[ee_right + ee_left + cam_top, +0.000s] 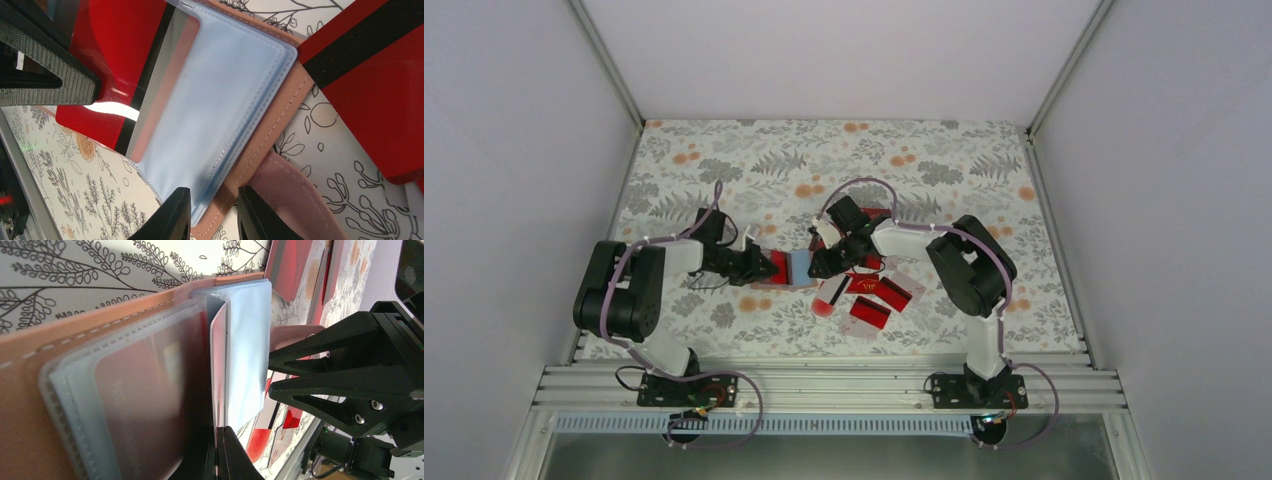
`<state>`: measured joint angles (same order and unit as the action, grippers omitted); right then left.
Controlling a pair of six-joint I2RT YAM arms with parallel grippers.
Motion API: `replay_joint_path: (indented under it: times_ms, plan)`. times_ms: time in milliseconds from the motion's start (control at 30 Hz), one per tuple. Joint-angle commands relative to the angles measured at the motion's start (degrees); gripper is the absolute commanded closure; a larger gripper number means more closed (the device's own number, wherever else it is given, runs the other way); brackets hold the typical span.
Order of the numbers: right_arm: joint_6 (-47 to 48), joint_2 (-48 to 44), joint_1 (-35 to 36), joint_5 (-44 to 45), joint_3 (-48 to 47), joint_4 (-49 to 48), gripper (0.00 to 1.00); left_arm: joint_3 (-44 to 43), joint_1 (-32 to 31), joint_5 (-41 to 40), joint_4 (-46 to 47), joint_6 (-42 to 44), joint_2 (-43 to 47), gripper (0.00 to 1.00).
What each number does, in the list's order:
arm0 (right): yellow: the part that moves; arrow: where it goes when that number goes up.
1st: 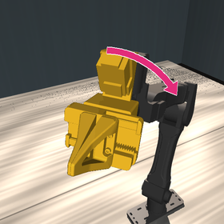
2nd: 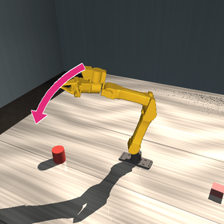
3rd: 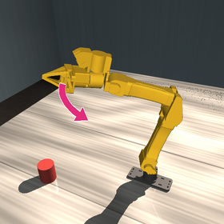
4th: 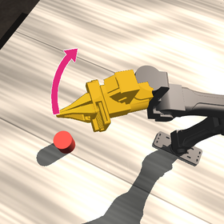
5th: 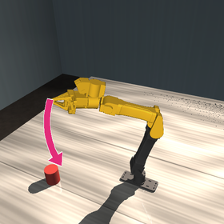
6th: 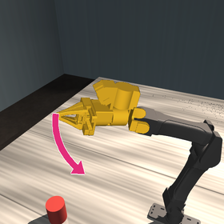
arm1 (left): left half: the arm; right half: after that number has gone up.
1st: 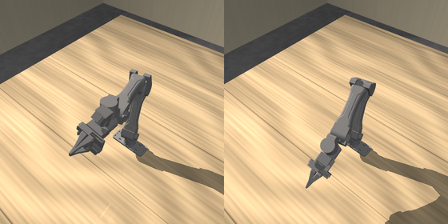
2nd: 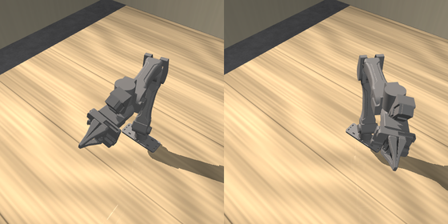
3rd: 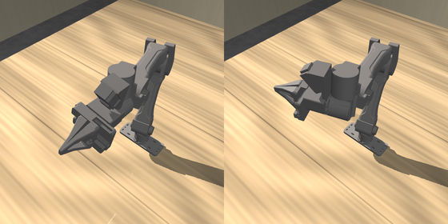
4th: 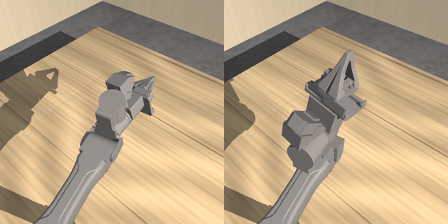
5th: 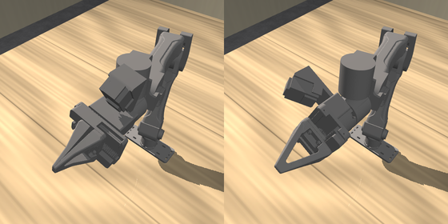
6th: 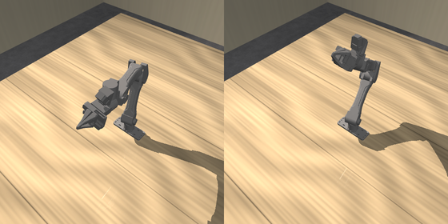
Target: Put the credit cards into the card holder
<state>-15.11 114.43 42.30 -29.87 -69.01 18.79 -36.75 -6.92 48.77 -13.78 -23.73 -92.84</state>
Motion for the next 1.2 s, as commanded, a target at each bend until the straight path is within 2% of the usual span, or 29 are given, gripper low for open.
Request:
replay_joint_path:
  times_ms: [0, 433, 967, 1167]
  plan:
    - [0.71, 4.07, 0.31, 2.89, 0.24, 2.0, 0.74, 0.89, -0.38, -0.59, 0.49, 1.01, -1.78, 0.98]
    - [0.42, 3.55, 0.28, 2.96, 0.0, 2.21, 0.72, -1.05, -3.4, -0.06, 1.12, -0.49, -3.76, 0.98]
    - [0.06, 3.3, 0.24, 2.96, -1.01, 2.74, 0.72, -4.92, -7.17, -3.33, -0.85, -1.83, -5.48, 0.97]
    - [0.02, 3.42, 0.24, 2.89, -1.33, 2.84, 0.72, -6.44, -8.67, -5.73, -3.26, -2.07, -4.53, 0.86]
